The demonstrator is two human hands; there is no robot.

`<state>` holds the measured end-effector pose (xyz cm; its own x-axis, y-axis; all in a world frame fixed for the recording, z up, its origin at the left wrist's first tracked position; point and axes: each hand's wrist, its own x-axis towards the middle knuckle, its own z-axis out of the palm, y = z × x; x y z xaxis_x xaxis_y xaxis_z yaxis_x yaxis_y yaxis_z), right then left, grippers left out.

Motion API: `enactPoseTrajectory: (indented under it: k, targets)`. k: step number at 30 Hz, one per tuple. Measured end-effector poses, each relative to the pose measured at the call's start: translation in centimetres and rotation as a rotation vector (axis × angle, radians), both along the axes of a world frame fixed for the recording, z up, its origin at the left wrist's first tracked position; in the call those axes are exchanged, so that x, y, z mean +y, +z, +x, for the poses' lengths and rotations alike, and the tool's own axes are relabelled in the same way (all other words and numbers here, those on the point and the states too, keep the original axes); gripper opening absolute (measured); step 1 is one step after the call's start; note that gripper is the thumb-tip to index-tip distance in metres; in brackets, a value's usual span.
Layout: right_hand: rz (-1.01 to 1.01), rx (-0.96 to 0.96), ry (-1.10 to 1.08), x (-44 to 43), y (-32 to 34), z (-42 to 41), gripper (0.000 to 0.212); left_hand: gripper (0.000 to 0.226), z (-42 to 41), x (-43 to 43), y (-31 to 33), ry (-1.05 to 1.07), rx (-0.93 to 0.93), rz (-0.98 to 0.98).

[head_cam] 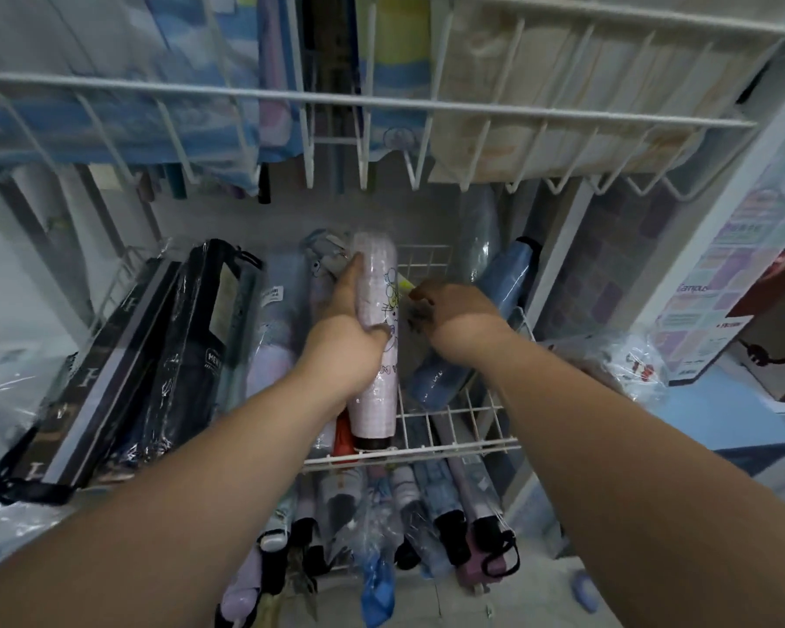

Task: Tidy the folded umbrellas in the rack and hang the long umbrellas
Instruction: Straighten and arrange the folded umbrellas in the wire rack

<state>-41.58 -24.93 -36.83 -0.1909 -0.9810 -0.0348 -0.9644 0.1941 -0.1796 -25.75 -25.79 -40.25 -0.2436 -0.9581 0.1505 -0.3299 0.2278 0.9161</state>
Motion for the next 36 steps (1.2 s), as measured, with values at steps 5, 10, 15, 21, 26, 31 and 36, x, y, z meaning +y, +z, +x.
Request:
enactPoseTrajectory:
  k: [5,10,15,21,26,31,36]
  targets:
    - [-0.024,0.016,0.095,-0.5,-0.7,-0.7,0.027,0.086,-1.6,0.9,0.3,0.085,-0.017,0.064]
    - [0.068,0.126,0.098,0.2,-1.7,-0.3,0.043,0.083,-2.2,1.5,0.5,0.149,0.040,0.151]
    - [0.100,0.238,0.186,1.0,-2.6,-0.6,0.063,0.078,-2.4,1.9,0.4,0.200,0.115,0.168]
    - [0.058,0.145,0.180,0.1,-2.6,-1.1,0.060,0.075,-1.5,1.7,-1.3,0.198,0.210,0.204]
    - [-0.068,0.036,0.084,0.0,-2.6,-1.1,0.047,0.073,-0.7,1.9,-1.8,0.184,0.053,0.157]
    - [-0.197,0.069,-0.018,-2.1,-2.7,-0.9,0.041,0.088,-0.6,2.7,-1.4,0.111,-0.181,0.056]
    - [-0.182,0.173,0.010,-3.5,-3.3,-0.5,0.038,0.087,-0.4,2.8,-1.3,0.122,-0.146,0.045]
